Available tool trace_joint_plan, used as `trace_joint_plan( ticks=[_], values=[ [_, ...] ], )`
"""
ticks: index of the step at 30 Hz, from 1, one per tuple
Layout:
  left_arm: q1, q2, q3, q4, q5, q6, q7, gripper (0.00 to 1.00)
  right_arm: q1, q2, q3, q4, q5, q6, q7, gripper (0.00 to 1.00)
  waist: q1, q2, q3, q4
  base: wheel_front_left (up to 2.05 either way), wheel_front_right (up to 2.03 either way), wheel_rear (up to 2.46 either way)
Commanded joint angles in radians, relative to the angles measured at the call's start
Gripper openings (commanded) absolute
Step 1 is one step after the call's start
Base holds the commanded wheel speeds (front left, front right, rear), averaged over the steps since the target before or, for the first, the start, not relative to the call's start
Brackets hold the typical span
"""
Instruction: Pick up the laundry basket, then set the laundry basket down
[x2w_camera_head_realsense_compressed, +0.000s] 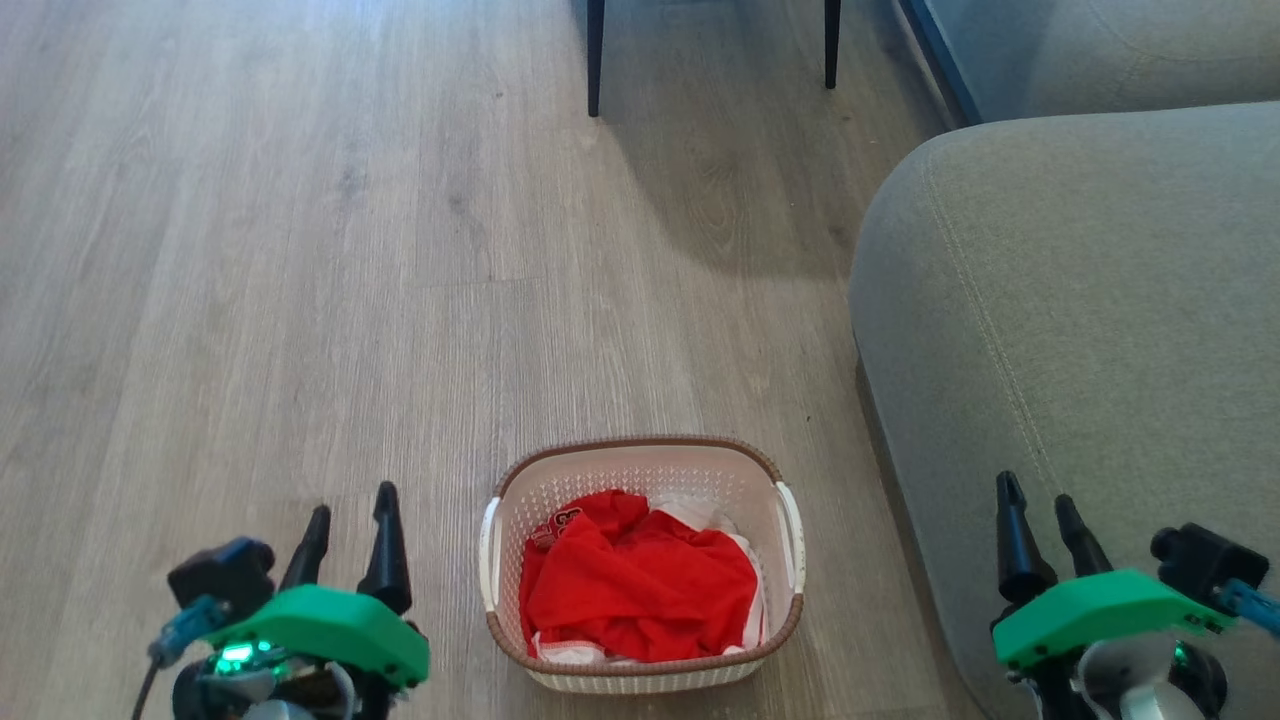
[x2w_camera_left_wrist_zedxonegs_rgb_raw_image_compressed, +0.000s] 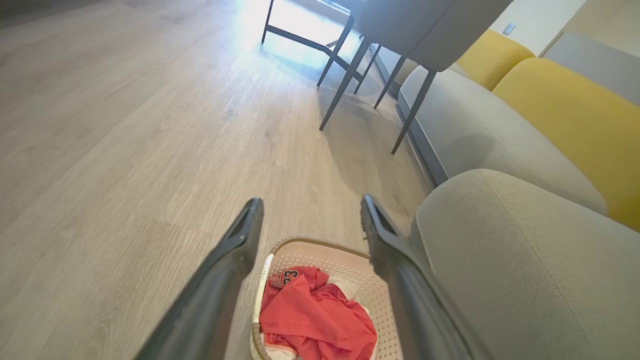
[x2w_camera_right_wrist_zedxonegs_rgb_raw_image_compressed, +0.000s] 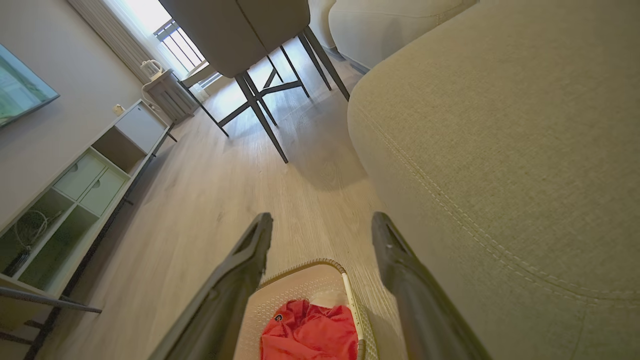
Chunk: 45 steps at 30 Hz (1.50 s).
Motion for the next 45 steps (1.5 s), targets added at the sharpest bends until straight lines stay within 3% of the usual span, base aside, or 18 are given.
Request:
trace_joint_plan(
  ticks=[1, 23, 45],
  values=[
    [-0.024, 0.019, 0.013, -0.043, 0.031, 0.007, -0.016, 1.00, -0.021, -0.011, 0.018, -0.043, -0.032, -0.001, -0.016, 1.00, 0.0000, 0.0000, 0.000, 0.000, 0.00, 0.00, 0.00],
    [0.003, 0.032, -0.033, -0.054, 0.282, 0.070, -0.080, 1.00, -0.010, -0.014, 0.040, -0.057, -0.297, -0.001, -0.081, 1.00, 0.0000, 0.0000, -0.005, -0.006, 0.00, 0.00, 0.00],
    [0.032, 0.020, -0.044, -0.072, 0.544, 0.099, -0.144, 1.00, 0.002, -0.017, 0.067, -0.078, -0.562, -0.002, -0.145, 1.00, 0.0000, 0.0000, -0.007, -0.013, 0.00, 0.00, 0.00]
  ],
)
